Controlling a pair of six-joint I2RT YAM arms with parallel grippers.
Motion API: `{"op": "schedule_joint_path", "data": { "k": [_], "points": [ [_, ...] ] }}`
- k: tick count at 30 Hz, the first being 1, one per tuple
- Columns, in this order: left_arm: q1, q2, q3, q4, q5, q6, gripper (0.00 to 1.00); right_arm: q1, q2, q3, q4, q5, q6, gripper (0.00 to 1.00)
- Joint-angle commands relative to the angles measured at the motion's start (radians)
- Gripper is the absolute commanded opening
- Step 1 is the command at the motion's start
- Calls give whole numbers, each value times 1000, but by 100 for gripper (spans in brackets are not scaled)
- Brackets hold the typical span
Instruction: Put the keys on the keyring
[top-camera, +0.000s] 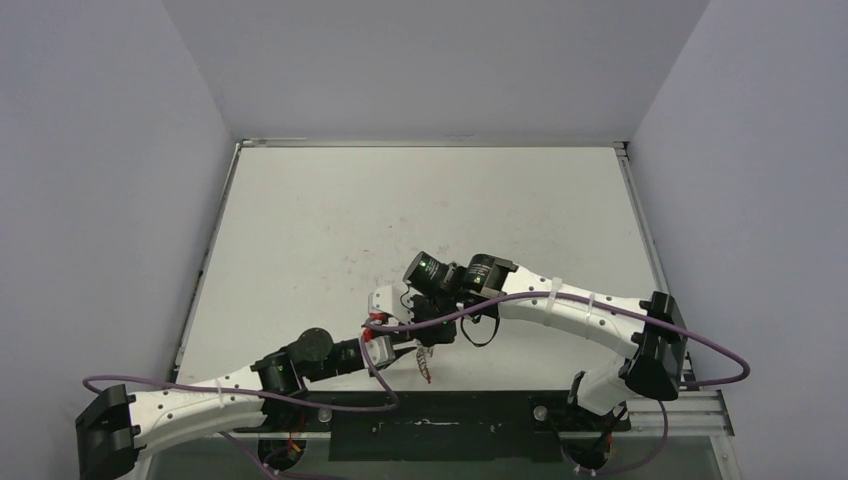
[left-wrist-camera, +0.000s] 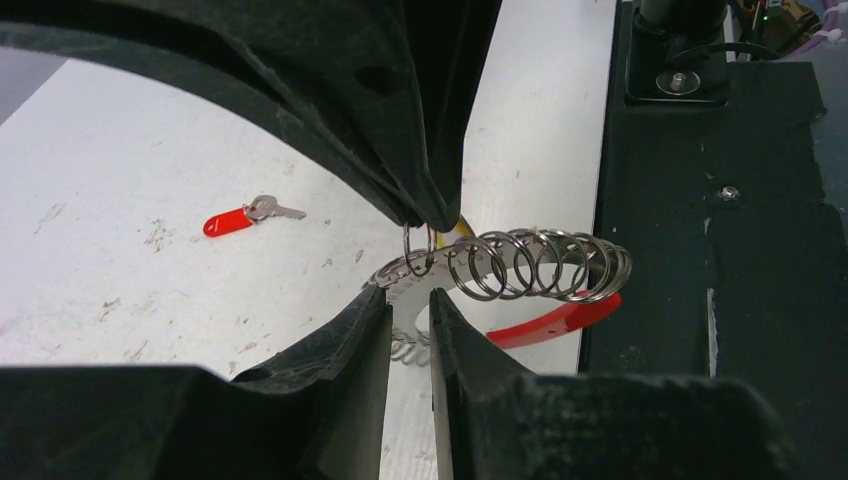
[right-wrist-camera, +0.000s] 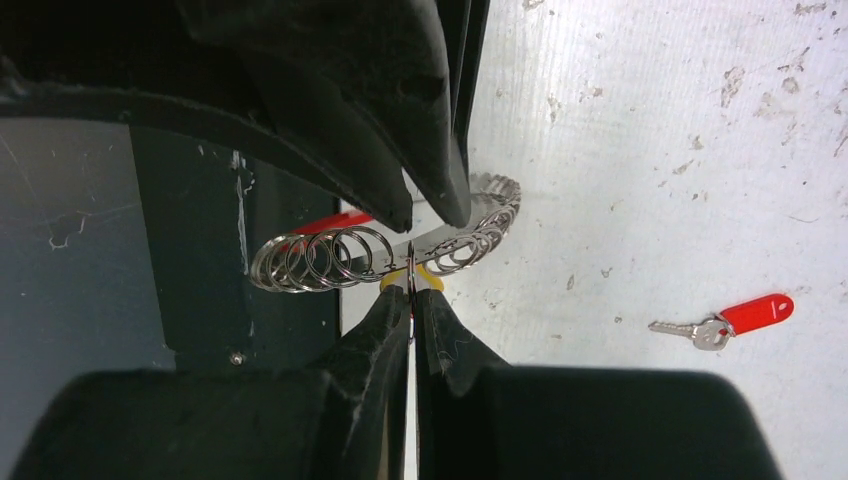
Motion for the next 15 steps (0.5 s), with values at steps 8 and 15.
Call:
{"op": "schedule_joint_path", "data": {
  "k": [8,15],
  "points": [
    [-4,45,-12,241,55,-20,20,13,-9,18,33,-3,32,0],
    [-4,36,-11,212,37,-22,7,15,-11,15,44,-7,36,0]
  ]
}}
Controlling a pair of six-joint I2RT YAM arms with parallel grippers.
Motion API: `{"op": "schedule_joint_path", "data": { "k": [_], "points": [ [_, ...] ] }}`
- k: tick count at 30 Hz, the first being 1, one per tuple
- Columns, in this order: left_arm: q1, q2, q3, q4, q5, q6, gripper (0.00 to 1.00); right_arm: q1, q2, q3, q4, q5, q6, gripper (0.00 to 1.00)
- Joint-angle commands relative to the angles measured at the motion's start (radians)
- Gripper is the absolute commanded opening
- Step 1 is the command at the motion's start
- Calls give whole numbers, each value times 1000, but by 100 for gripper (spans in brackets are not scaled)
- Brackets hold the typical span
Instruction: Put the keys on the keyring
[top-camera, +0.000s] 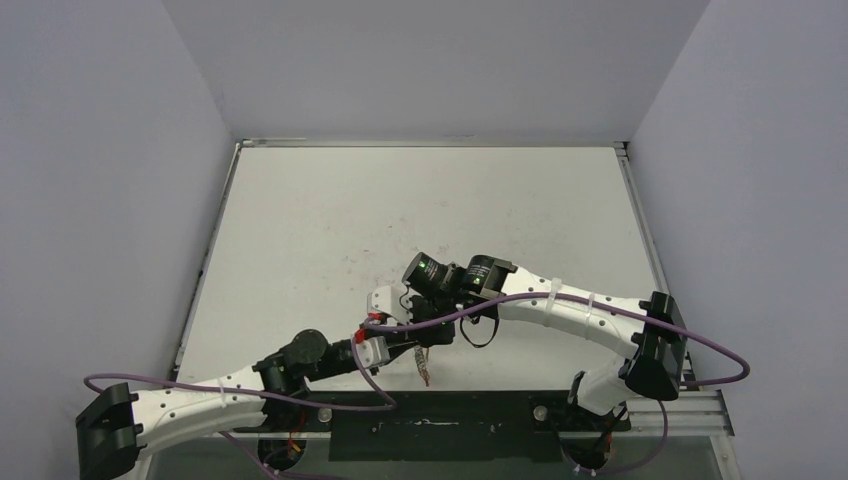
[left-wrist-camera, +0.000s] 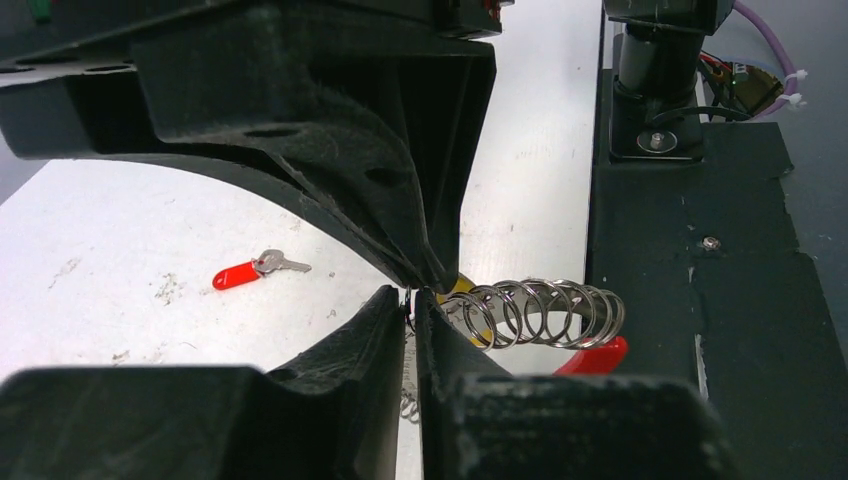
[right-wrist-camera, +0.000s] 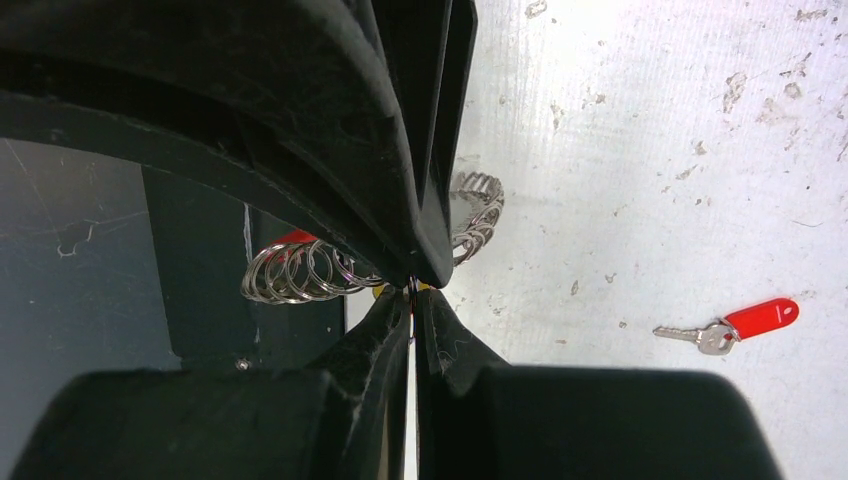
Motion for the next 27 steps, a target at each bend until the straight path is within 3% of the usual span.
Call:
{"op": "schedule_joint_path", "data": {
  "k": [1,5,8,17,27],
  "points": [
    [-4,-1,17,30,-3,-10,7,6,-11,16,31,-6,15,0],
    [-4,10,49,-55,-7,1,7,7,-11,19,30,-2,16,0],
    [-4,25,64,-77,-8,8,0,7,-10,22,26,2,18,0],
    [-4,96,133,-180,-1,27,0,9,4,33,17,16,15,0],
    [-4,110,149,-199,-10,41,9,9,14,38,11,17,15,0]
  ]
}}
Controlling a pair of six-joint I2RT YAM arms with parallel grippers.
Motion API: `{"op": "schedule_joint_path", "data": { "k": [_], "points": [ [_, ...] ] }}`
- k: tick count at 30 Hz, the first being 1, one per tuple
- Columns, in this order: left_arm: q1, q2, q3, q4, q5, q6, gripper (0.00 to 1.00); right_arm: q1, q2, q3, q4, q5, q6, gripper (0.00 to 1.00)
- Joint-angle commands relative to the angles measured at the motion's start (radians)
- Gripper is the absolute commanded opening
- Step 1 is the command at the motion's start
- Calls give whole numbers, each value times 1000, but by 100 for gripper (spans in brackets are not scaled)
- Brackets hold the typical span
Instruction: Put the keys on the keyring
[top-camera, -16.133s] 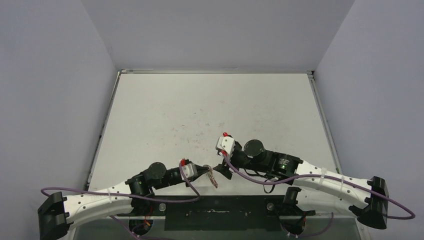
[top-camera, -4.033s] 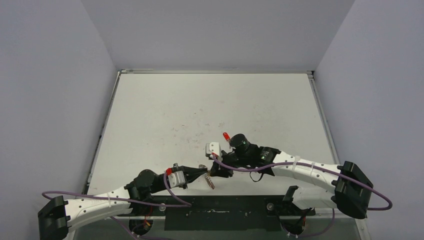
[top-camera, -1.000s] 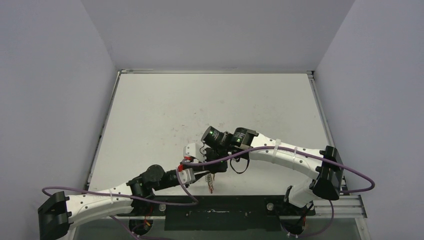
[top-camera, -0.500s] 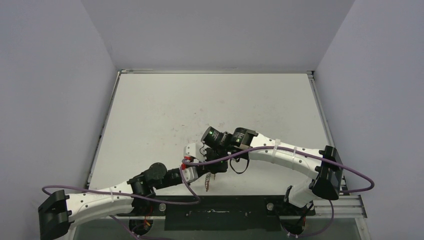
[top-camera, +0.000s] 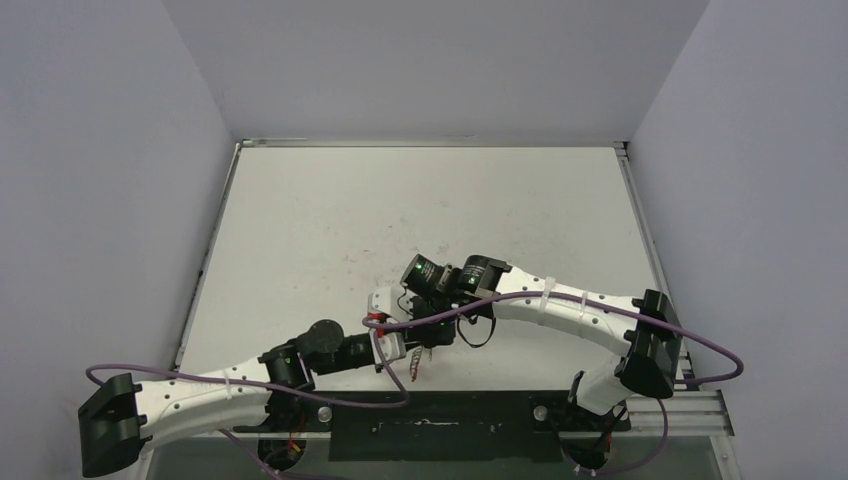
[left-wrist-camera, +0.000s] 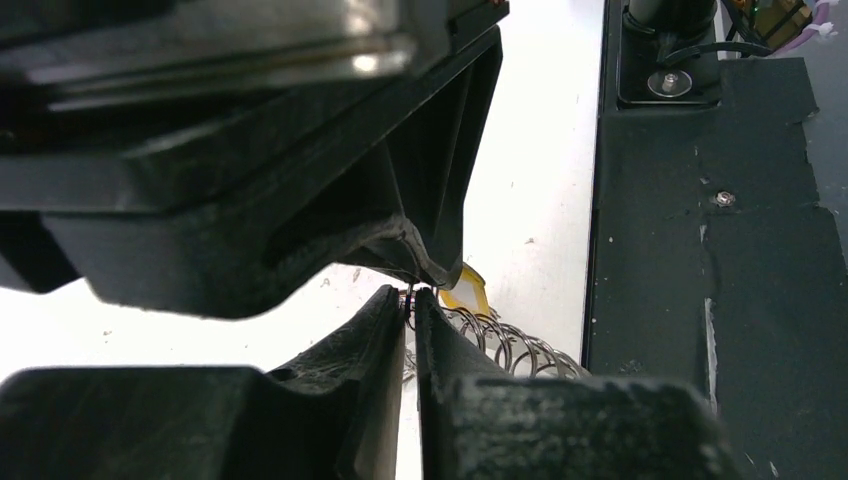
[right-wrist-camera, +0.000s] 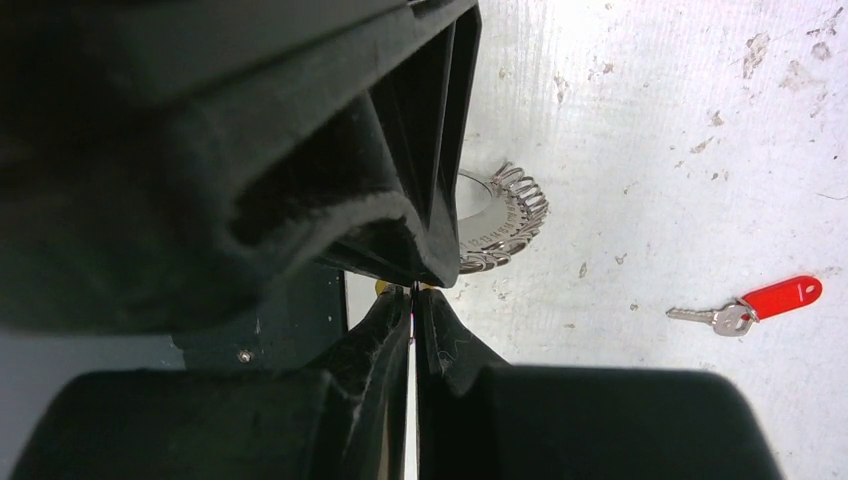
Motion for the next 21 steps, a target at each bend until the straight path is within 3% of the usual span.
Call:
{"op": "schedule_joint_path", "data": {
  "k": [1,7,10,15,21],
  "points": [
    [-4,10,43,-51,-8,3,11,10,-5,39,33,-7,-2,0],
    [-4,13,58,-77,-4,11,13,14,7,49,25,4,-5,0],
    [-4,24,68,-96,-3,19,0,16,12,52,20,9,-7,0],
    [-4,61,90,-134,6,28,0,17,10,53,26,22,-8,1],
    [-4,67,85,-121,-12,20,0,7,-25,18,80,48,0,39]
  ]
}}
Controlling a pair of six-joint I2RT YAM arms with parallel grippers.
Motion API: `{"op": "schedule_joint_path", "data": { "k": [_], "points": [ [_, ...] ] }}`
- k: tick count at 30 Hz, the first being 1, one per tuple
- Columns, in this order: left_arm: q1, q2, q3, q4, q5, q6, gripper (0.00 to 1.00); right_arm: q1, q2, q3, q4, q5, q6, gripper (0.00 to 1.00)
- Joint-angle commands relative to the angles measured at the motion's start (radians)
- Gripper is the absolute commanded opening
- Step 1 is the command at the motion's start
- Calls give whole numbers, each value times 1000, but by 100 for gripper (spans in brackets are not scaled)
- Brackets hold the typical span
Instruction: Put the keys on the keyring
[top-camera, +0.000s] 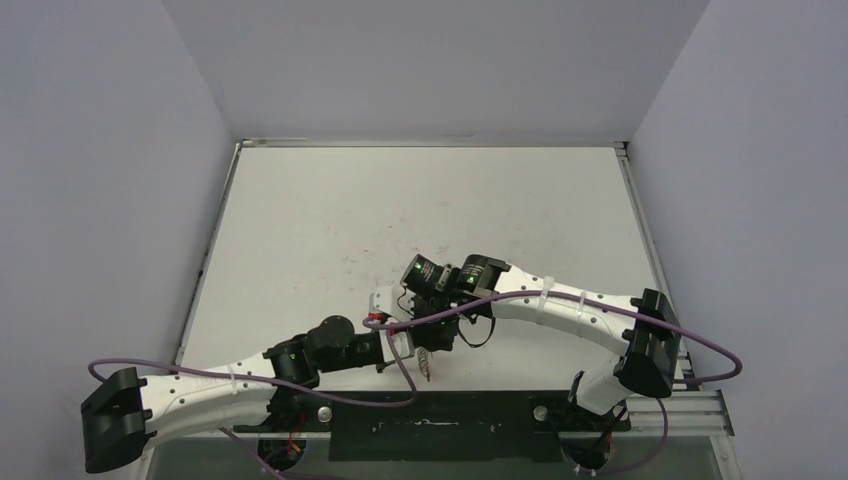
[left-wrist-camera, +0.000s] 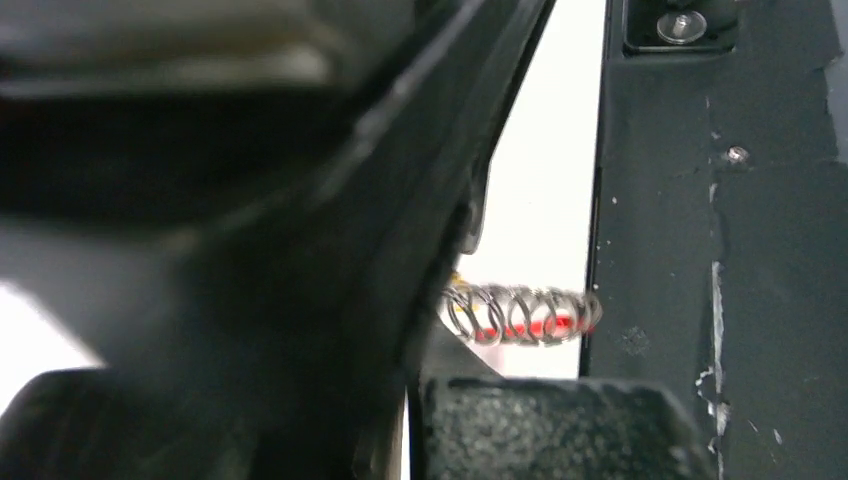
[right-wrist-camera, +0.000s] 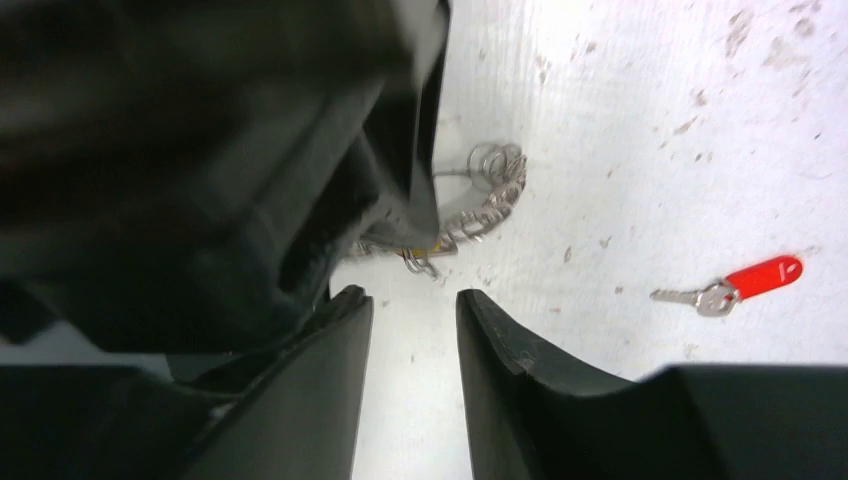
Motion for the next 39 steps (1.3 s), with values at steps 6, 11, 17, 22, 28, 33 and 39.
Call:
{"op": "schedule_joint_path", "data": {
  "k": [6,11,17,22,28,33,39],
  "points": [
    [-4,-56,-49,114,-56,-31,0,-98,-168,-117,251,-138,11,49],
    [-7,-144,-144,252,-59,-52,0,-165,-306,-284,408,-285,-50,49],
    [-9,-206,-201,334,-26,-40,0,-195,-453,-458,604,-383,-94,44],
    [-9,-230,-228,379,-3,-34,0,-200,-496,-531,720,-417,-99,43],
    [-9,-235,-232,402,25,-35,0,-200,-446,-529,777,-437,-68,42],
    [-9,-226,-226,406,31,-33,0,-200,-404,-533,839,-465,-29,37],
    [-9,-228,-222,407,28,-31,0,-199,-374,-536,838,-491,-30,37]
  ]
}}
